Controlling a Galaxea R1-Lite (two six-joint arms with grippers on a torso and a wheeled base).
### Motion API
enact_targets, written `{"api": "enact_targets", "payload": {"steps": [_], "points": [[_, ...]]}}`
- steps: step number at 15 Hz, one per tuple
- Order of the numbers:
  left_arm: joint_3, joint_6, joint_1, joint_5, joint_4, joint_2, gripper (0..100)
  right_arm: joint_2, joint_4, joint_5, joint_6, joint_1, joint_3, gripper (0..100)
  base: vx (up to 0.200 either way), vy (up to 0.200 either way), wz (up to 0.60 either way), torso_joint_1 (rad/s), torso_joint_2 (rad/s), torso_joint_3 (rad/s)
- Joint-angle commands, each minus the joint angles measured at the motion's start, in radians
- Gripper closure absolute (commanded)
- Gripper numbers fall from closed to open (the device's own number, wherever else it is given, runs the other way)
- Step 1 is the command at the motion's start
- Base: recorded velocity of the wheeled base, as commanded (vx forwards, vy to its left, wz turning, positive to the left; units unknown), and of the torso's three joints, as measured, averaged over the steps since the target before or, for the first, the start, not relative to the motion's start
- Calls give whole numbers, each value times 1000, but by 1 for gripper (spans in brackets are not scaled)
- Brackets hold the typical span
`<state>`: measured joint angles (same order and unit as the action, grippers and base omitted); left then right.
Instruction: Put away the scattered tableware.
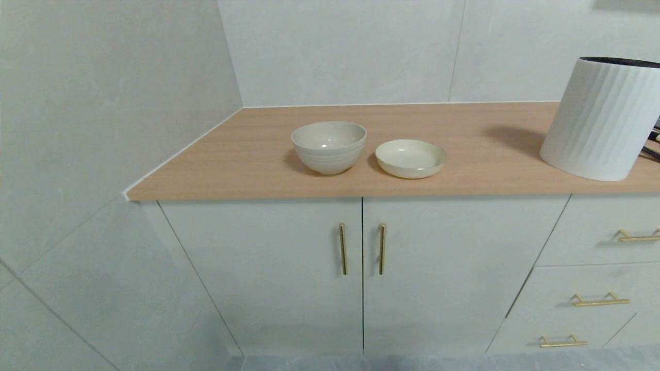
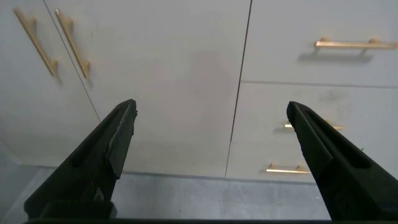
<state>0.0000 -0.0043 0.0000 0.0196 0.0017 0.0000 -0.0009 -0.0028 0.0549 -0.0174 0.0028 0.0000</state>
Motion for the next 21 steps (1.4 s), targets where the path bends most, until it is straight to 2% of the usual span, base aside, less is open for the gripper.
{"api": "enact_targets", "payload": {"steps": [1,8,14,17,21], "points": [[0,0,0,0,0,0,0,1,0,0,1,0,0,0,0,0,0,-154,466,320],[0,0,0,0,0,0,0,1,0,0,-1,0,0,0,0,0,0,-110,426,305],[0,0,0,0,0,0,0,1,0,0,-1,0,0,0,0,0,0,-11,40,26],[0,1,0,0,0,0,0,1,0,0,-1,0,0,0,200,0,0,-2,2,10],[0,1,0,0,0,0,0,1,0,2,-2,0,0,0,0,0,0,0,0,0]]}}
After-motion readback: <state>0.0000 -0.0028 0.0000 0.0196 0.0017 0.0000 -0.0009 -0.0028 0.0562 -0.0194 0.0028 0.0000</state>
